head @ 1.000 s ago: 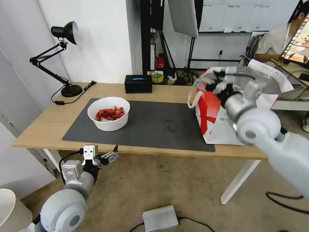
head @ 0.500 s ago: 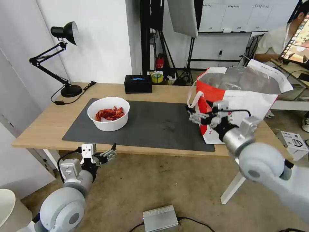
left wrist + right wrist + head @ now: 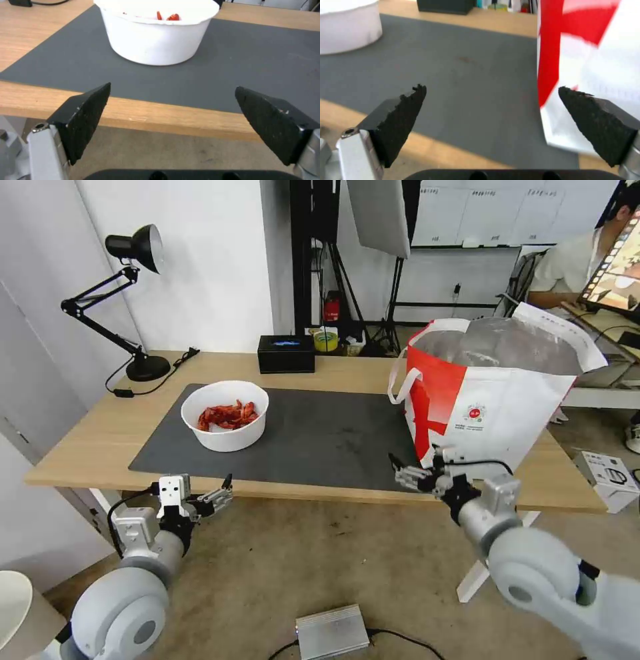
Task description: Pick up the trash from the table and place it into the takeout bag.
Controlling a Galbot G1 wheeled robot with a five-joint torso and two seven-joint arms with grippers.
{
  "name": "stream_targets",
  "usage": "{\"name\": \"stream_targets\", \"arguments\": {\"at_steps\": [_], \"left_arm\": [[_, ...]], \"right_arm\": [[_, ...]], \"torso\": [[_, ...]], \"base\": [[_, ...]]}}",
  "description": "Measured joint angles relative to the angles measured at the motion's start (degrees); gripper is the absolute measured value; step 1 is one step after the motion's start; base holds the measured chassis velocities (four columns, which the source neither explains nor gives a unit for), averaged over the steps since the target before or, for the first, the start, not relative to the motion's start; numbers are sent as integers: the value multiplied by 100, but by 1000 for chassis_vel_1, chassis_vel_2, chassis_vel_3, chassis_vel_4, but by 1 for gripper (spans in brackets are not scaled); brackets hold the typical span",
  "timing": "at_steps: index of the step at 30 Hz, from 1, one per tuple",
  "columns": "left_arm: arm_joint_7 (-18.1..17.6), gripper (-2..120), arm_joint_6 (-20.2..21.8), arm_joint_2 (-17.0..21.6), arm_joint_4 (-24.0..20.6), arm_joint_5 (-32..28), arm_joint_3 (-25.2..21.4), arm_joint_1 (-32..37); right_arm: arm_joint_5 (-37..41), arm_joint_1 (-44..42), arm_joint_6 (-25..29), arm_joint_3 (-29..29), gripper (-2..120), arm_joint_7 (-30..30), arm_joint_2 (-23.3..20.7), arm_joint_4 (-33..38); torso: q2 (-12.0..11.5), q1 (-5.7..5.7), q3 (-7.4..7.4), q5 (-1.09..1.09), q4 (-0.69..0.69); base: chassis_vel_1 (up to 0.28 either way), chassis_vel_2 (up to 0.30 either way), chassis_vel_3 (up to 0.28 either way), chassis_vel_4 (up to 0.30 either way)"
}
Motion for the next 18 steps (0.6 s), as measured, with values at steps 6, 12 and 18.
{"name": "stream_targets", "arguments": {"at_steps": [6, 12, 18], "left_arm": [[1, 100, -1, -87, -59, 40, -112, 129], [2, 100, 0, -115, -92, 91, -177, 195], [4, 100, -1, -176, -146, 108, -266, 289]], "right_arm": [[-76, -441, -68, 22, 100, 403, 67, 172], [-228, -672, -103, 21, 100, 724, 61, 236], [-293, -820, -113, 21, 100, 822, 60, 241]], "torso": [[1, 0, 0, 0, 1], [1, 0, 0, -1, 0], [1, 0, 0, -1, 1]], "base": [[0, 0, 0, 0], [0, 0, 0, 0], [0, 0, 0, 0]]}}
